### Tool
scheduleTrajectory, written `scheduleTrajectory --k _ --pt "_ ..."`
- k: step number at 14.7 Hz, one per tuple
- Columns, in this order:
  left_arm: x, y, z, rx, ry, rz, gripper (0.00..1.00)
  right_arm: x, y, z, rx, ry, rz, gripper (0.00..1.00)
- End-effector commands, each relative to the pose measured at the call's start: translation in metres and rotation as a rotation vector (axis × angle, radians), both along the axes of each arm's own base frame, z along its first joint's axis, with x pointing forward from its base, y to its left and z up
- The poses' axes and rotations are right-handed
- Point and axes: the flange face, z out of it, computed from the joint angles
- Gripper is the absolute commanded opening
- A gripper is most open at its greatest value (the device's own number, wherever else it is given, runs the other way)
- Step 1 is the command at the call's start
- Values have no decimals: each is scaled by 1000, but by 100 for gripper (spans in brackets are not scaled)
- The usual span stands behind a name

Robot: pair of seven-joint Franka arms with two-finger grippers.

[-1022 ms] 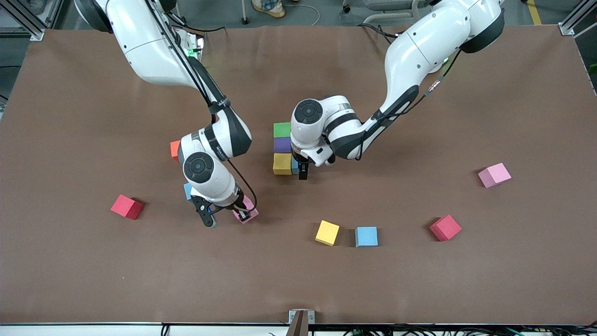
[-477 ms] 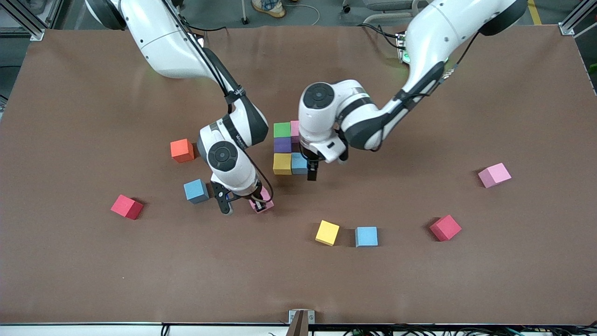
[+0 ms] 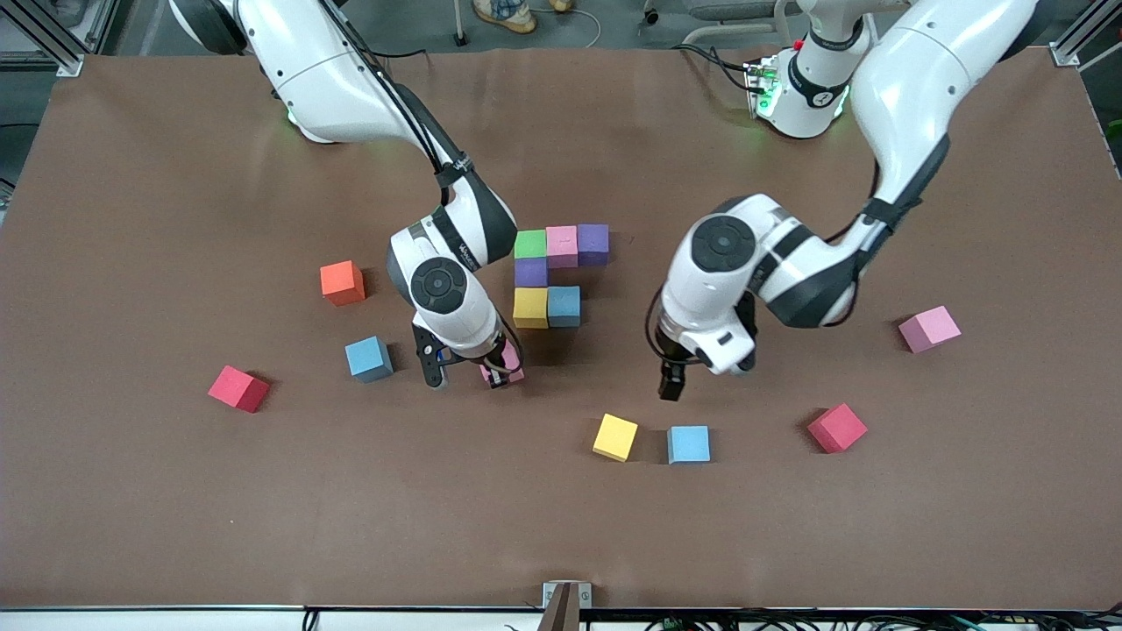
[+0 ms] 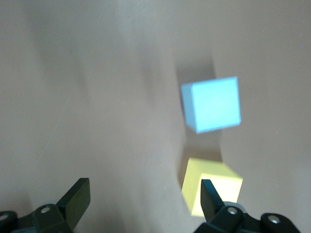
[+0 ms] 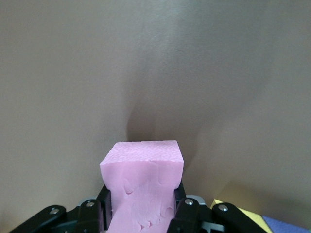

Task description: Arrange 11 blocks into digit 3

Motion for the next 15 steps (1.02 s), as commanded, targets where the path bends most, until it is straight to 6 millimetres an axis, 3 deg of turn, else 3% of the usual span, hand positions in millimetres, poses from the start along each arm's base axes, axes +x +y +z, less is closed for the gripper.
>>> scheduleTrajectory --k 1,3,6,11,15 --pt "28 23 -2 -30 6 -36 100 -6 10 0 8 -3 122 0" --pt "46 45 -18 -15 13 -24 100 -9 13 -2 2 -8 200 0" --pt "74 56 -32 -68 24 -1 100 -17 20 -6 -7 -19 586 0" --pt "96 67 -60 -113 25 42 100 -25 23 -10 -17 -23 980 0" --pt "102 53 -73 -97 -4 37 100 -34 36 -11 -119 -39 1123 0"
